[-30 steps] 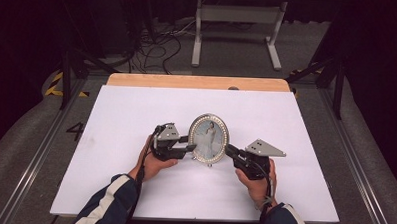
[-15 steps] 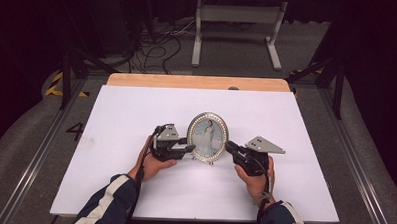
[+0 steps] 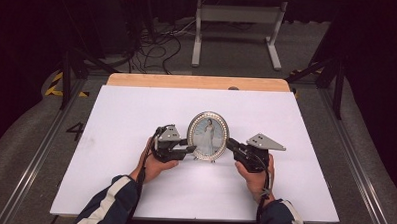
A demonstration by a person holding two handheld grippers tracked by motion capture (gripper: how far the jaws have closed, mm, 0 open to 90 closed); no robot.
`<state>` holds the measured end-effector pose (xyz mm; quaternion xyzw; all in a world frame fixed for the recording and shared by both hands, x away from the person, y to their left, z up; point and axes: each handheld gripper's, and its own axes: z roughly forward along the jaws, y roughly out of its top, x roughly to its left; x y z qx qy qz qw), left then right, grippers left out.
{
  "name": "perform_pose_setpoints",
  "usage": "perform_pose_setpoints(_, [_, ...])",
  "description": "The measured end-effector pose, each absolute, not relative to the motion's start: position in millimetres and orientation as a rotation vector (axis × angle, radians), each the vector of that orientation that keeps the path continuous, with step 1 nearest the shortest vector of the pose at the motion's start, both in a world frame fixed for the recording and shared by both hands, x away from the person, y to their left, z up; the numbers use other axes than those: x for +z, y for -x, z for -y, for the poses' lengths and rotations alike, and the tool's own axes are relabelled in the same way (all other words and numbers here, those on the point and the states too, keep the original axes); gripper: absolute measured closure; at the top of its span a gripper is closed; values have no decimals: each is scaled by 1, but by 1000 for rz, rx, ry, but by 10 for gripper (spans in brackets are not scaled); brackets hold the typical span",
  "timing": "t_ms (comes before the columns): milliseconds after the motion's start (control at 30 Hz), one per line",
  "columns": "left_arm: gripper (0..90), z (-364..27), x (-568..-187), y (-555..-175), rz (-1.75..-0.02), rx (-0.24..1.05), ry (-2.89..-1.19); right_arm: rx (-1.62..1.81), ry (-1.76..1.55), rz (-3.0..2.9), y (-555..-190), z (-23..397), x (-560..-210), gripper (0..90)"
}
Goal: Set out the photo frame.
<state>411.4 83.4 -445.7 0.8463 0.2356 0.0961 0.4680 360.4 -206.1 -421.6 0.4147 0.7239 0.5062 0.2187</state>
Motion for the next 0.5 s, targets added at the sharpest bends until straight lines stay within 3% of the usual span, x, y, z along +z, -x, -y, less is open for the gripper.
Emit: perform_pose_setpoints(500, [661, -82, -448, -410, -589, 225, -2055, 1394, -1152, -1985, -364, 206, -423, 833])
